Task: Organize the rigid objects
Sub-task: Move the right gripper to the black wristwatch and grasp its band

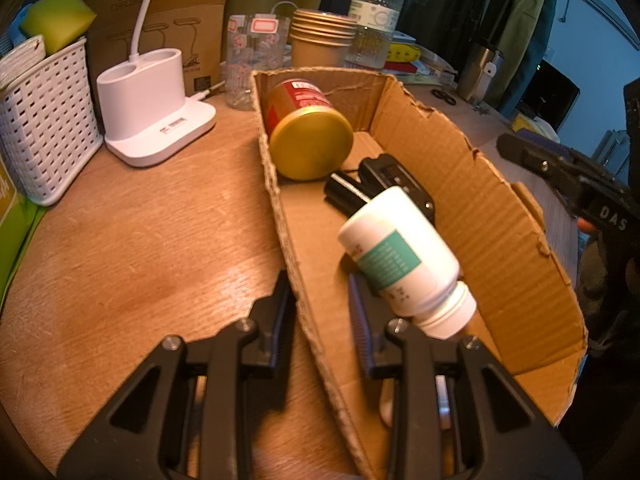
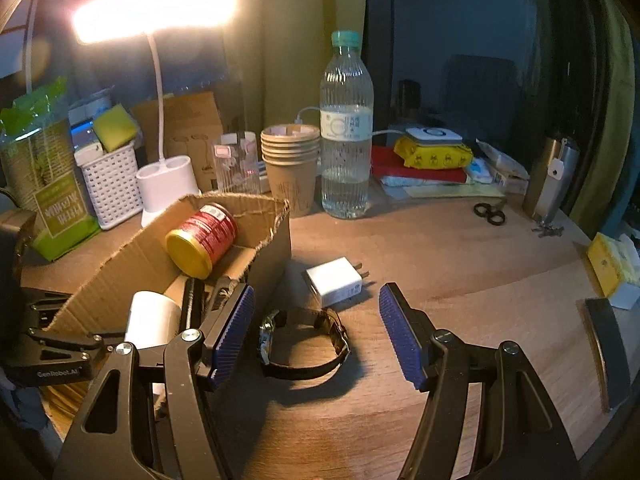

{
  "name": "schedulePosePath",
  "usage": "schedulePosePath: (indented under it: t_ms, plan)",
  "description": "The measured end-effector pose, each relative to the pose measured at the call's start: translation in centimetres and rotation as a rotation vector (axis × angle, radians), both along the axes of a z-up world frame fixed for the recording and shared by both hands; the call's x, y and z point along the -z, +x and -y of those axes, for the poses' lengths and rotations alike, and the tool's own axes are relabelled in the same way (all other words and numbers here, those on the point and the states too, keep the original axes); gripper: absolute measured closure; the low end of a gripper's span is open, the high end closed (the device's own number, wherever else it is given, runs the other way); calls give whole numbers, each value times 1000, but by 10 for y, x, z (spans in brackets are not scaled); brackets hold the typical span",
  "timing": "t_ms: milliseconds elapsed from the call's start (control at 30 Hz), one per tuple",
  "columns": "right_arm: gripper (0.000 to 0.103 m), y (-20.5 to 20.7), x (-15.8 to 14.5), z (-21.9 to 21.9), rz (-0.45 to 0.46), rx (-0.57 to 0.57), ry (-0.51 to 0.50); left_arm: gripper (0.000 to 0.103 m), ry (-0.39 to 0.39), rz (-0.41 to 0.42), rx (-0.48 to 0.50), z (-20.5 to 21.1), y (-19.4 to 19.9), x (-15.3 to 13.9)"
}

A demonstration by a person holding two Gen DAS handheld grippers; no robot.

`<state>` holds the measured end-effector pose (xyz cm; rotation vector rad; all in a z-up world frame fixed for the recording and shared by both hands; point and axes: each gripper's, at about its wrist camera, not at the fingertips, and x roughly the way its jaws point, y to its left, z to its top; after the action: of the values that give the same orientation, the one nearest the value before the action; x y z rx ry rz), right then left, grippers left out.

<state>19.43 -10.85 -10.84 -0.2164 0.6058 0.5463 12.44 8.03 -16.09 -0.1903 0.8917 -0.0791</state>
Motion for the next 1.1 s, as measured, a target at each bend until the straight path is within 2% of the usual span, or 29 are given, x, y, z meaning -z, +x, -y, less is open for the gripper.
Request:
schedulePosePath:
  t_ms: [333, 733, 900, 967, 1033, 1100]
  plan:
    - [35, 13, 29, -2, -120, 8, -70, 73, 0, 0, 0, 0, 0, 0]
    - [35, 22, 48, -9, -179, 8, -121, 73, 0, 0, 0, 0, 0, 0]
    - [35, 24, 49, -5, -188, 26, -112, 73, 0, 0, 0, 0, 0, 0]
    - [44, 24, 48, -4, -187, 27, -106, 73, 0, 0, 0, 0, 0, 0]
    - [60, 25, 48, -3, -192, 27, -105, 73, 0, 0, 0, 0, 0, 0]
    - [71, 26, 48, -3, -196, 24, -99, 73, 0, 0, 0, 0, 0, 0]
